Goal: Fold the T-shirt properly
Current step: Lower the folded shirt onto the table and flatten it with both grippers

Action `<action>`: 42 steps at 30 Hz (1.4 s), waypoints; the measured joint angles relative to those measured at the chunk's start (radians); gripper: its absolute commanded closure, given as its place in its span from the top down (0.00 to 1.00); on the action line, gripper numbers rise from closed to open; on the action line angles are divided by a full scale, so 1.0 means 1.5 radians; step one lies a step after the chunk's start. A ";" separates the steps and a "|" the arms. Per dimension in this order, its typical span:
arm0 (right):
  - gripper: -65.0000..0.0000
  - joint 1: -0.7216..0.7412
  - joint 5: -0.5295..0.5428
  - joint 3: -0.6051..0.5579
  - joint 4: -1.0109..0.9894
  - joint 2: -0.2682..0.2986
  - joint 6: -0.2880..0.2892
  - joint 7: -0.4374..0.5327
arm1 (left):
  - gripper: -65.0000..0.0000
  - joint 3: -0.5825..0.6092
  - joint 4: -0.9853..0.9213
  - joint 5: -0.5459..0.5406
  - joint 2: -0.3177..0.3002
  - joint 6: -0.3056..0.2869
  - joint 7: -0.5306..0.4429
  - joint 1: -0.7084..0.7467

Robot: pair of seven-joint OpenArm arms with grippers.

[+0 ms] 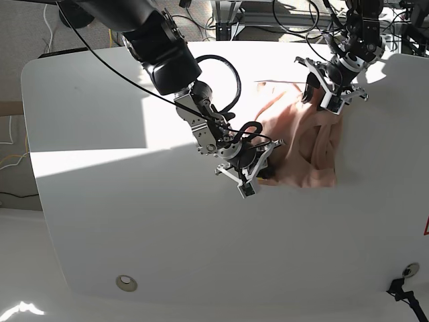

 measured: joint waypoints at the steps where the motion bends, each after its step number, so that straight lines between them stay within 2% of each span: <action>1: 0.07 -0.002 0.001 0.001 -0.016 0.003 0.000 0.021 | 0.34 0.002 -0.014 -0.001 -0.008 -0.005 0.001 -0.013; 4: 0.07 -0.023 0.018 -0.001 -0.017 0.043 0.018 0.062 | 0.34 0.002 -0.066 -0.001 -0.028 -0.005 0.001 -0.075; 8: 0.07 -0.095 0.017 0.003 0.084 0.123 0.012 0.076 | 0.34 0.006 -0.160 -0.003 -0.043 -0.009 -0.006 -0.188; 10: 0.07 -0.132 0.018 0.006 0.141 0.158 0.008 0.070 | 0.34 0.004 -0.207 0.002 -0.045 -0.002 -0.001 -0.240; 12: 0.07 -0.171 0.017 0.032 0.200 0.182 0.010 0.027 | 0.34 0.012 -0.246 0.004 -0.052 0.001 0.003 -0.291; 14: 0.07 -0.222 0.015 0.081 0.254 0.185 0.007 -0.004 | 0.34 0.055 -0.275 0.005 -0.051 0.003 0.004 -0.329; 17: 0.07 -0.285 0.013 0.143 0.321 0.187 0.010 -0.016 | 0.34 0.098 -0.281 -0.003 -0.040 -0.007 -0.005 -0.349; 22: 0.07 -0.316 -0.003 0.160 0.405 0.209 -0.006 -0.053 | 0.34 0.099 -0.217 0.004 -0.048 0.005 0.008 -0.332; 27: 0.07 -0.275 -0.001 0.156 0.445 0.201 -0.003 -0.052 | 0.34 0.100 -0.078 -0.001 -0.046 -0.003 -0.003 -0.215; 30: 0.07 -0.240 0.000 0.158 0.436 0.195 -0.002 -0.048 | 0.34 0.100 -0.007 0.002 -0.040 -0.002 0.008 -0.135; 35: 0.07 -0.187 0.002 0.155 0.342 0.171 0.007 -0.048 | 0.34 0.104 0.028 0.000 0.001 -0.003 0.000 -0.051; 38: 0.07 -0.171 -0.003 0.159 0.285 0.162 -0.004 -0.047 | 0.34 0.101 0.023 0.005 0.032 0.003 0.009 -0.041; 42: 0.07 -0.169 0.000 0.157 0.234 0.162 0.006 -0.039 | 0.34 0.147 -0.018 -0.002 0.032 0.002 -0.011 -0.059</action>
